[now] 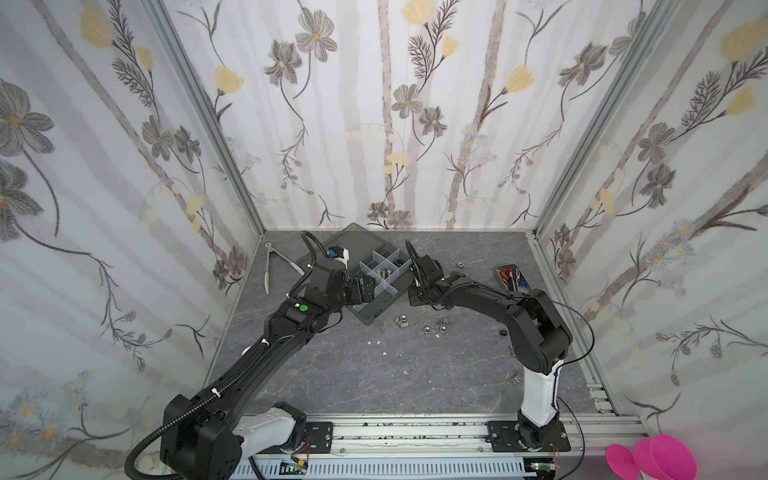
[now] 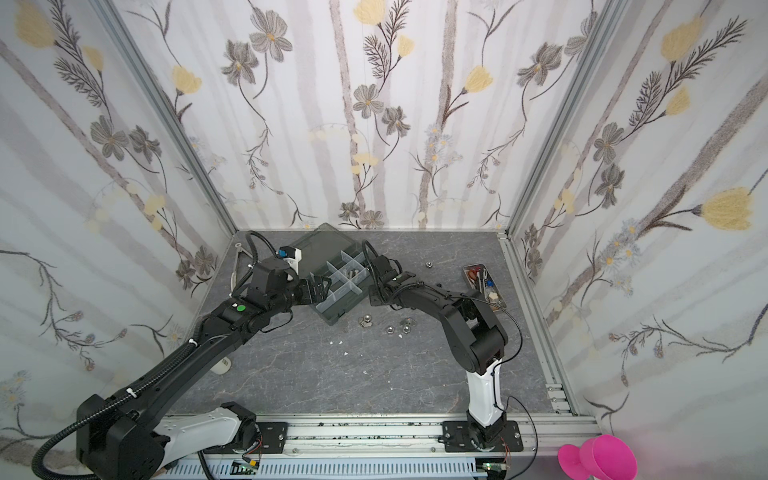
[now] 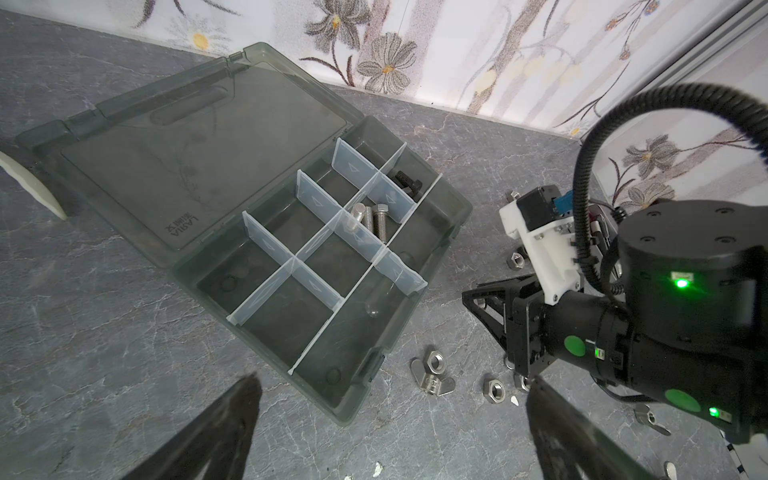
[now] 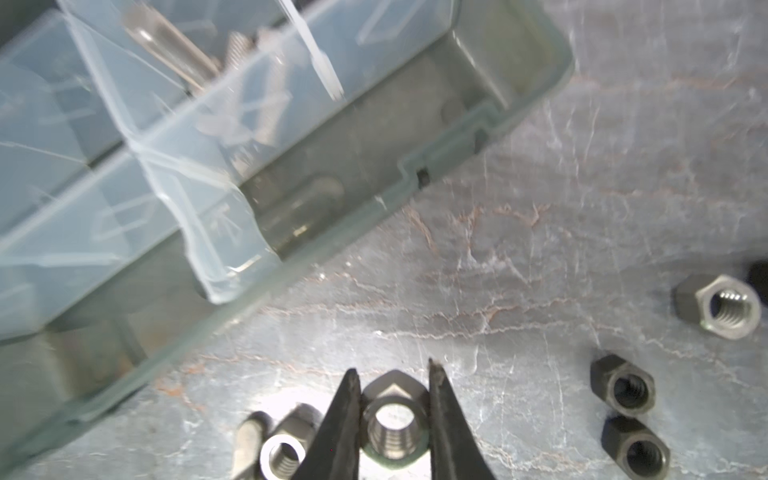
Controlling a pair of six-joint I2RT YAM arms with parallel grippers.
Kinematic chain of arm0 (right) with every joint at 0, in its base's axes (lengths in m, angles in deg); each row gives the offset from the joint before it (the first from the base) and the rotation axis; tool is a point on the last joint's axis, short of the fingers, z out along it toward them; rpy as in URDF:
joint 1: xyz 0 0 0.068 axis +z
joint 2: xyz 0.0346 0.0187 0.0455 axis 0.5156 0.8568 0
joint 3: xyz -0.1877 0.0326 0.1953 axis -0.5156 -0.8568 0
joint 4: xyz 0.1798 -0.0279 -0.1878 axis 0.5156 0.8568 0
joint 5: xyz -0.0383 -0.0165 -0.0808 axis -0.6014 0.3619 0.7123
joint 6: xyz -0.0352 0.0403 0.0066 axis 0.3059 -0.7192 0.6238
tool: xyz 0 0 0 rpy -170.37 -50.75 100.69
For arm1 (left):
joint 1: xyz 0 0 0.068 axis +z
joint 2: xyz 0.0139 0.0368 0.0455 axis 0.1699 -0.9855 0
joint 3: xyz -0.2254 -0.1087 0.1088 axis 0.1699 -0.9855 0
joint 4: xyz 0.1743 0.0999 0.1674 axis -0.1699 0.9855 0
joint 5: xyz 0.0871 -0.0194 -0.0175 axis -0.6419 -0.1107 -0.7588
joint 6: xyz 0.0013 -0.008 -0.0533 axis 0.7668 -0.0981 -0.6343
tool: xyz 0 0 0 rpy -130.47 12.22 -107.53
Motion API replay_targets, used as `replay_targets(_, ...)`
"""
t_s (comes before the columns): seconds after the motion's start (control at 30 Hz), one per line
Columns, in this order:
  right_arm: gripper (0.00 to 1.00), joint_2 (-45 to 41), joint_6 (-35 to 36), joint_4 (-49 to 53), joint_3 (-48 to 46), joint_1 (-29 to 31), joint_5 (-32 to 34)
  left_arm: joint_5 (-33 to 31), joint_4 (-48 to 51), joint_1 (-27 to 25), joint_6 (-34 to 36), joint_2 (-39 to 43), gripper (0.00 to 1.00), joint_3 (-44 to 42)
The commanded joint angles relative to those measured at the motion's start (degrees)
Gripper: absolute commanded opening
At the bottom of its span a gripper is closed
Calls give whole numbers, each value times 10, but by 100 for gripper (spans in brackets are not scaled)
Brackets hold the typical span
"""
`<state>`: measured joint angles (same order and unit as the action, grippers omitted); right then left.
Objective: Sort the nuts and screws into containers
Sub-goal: 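Carry the silver hex nut over the organizer and open the right gripper, then withdraw the right gripper from the organizer toward the scattered nuts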
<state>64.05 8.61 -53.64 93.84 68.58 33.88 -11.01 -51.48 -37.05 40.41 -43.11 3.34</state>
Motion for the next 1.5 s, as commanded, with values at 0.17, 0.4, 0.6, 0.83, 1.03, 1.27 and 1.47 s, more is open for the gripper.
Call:
replay_targets(0.17,17,8,10,2,69,-4,-17,-4,-9,0,6,5,100,-1)
replay_targets(0.4,18,60,14,1,142,-15,-38,-4,-5,1,9,-1,100,-1)
replay_targets(0.6,20,103,14,4,187,-29,-58,-2,-4,1,9,-9,100,1)
replay_targets(0.83,26,123,11,5,208,-40,-77,0,-5,0,7,-17,100,2)
replay_targets(1.03,35,112,14,5,209,-48,-82,10,-3,-2,1,-30,99,3)
replay_targets(1.27,39,71,23,-1,185,-59,-89,11,17,-23,2,-44,98,28)
replay_targets(1.47,41,-10,20,-58,87,-78,-108,-16,41,-55,-1,-74,97,55)
